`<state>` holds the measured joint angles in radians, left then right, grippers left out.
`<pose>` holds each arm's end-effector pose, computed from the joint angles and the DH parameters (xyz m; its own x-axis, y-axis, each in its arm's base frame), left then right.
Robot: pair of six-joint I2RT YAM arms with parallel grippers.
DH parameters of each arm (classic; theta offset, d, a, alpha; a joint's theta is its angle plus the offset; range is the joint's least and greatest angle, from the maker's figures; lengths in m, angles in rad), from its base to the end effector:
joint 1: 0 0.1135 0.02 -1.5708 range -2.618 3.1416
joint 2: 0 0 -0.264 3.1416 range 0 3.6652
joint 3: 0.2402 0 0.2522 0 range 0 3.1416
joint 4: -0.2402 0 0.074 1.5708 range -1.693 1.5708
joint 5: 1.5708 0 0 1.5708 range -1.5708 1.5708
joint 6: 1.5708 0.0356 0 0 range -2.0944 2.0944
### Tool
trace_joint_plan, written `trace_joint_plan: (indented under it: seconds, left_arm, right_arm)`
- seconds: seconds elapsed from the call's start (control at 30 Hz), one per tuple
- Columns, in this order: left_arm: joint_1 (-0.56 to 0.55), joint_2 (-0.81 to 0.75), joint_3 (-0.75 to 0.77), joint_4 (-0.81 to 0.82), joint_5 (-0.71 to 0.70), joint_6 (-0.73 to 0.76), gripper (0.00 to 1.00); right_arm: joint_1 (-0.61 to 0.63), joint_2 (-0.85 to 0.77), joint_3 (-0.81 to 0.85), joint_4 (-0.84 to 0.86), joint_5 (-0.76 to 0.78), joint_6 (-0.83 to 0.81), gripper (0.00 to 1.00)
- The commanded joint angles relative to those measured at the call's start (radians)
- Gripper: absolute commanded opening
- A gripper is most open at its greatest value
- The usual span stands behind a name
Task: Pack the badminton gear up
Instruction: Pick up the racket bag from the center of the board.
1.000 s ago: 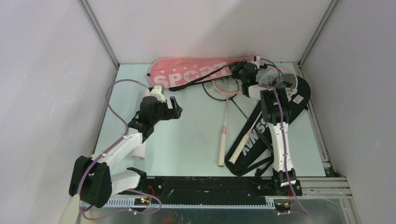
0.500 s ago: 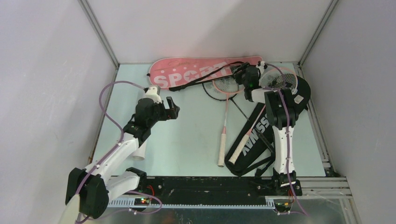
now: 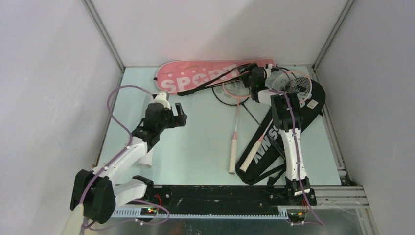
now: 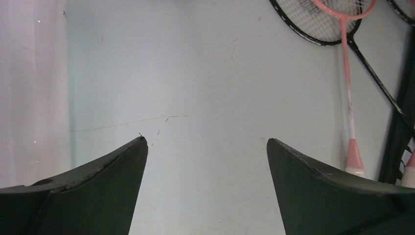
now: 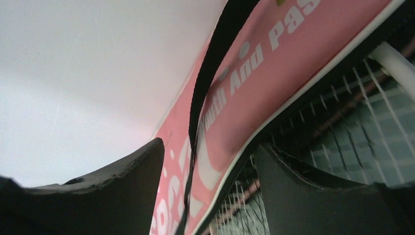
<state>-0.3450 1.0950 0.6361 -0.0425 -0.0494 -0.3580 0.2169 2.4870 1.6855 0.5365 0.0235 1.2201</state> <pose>0.2277 -0.0800 0.2408 -0.5277 -0.1822 -0.8296 0.1197 0.9510 -0.2850 0.5360 0.1173 0.1113 -0.2691 0.9021 -0.3373 0.1739 0.3900 0.9042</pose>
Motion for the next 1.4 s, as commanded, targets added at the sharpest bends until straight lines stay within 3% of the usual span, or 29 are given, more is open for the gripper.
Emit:
trace_joint_plan:
  seconds: [0.0, 0.07, 0.13, 0.3, 0.33, 0.43, 0.63, 0.77, 0.9, 1.07, 1.37]
  left_arm:
    - [-0.005, 0.019, 0.048, 0.002, -0.029, 0.016, 0.98]
    - [-0.005, 0.030, 0.057, -0.007, -0.038, 0.022, 0.98]
    - [-0.005, 0.039, 0.062, -0.008, -0.044, 0.026, 0.98]
    - [-0.005, 0.044, 0.066, -0.011, -0.024, 0.023, 0.97]
    - [-0.005, 0.035, 0.064, -0.011, -0.022, 0.020, 0.96]
    - [-0.005, -0.004, 0.048, -0.007, 0.006, 0.012, 0.96]
    - [-0.027, -0.145, 0.003, 0.023, 0.104, -0.011, 0.96]
    - [-0.067, -0.229, -0.002, 0.002, 0.127, 0.000, 0.97]
    - [-0.123, -0.269, 0.002, -0.003, 0.145, 0.001, 0.98]
    - [-0.215, -0.249, -0.005, 0.035, 0.117, -0.043, 0.98]
    - [-0.320, -0.066, 0.043, 0.116, 0.070, -0.082, 0.98]
  right_arm:
    - [0.016, 0.103, 0.159, -0.086, 0.082, 0.069, 0.71]
    - [0.025, 0.134, 0.203, -0.075, 0.116, 0.081, 0.68]
    - [0.033, 0.157, 0.241, -0.045, 0.138, 0.071, 0.56]
    - [0.034, 0.099, 0.218, 0.048, 0.145, -0.007, 0.02]
    - [0.031, 0.047, 0.179, 0.061, 0.145, -0.027, 0.00]
    - [0.016, -0.083, 0.061, 0.110, 0.138, -0.123, 0.00]
    - [-0.017, -0.499, -0.164, 0.157, 0.089, -0.264, 0.00]
    - [-0.018, -0.720, -0.240, 0.070, 0.025, -0.367, 0.00]
    - [-0.002, -0.884, -0.317, -0.051, 0.070, -0.372, 0.00]
    - [0.040, -0.981, -0.386, -0.122, 0.194, -0.372, 0.00]
    - [0.010, -0.832, -0.299, 0.156, 0.297, -0.459, 0.00]
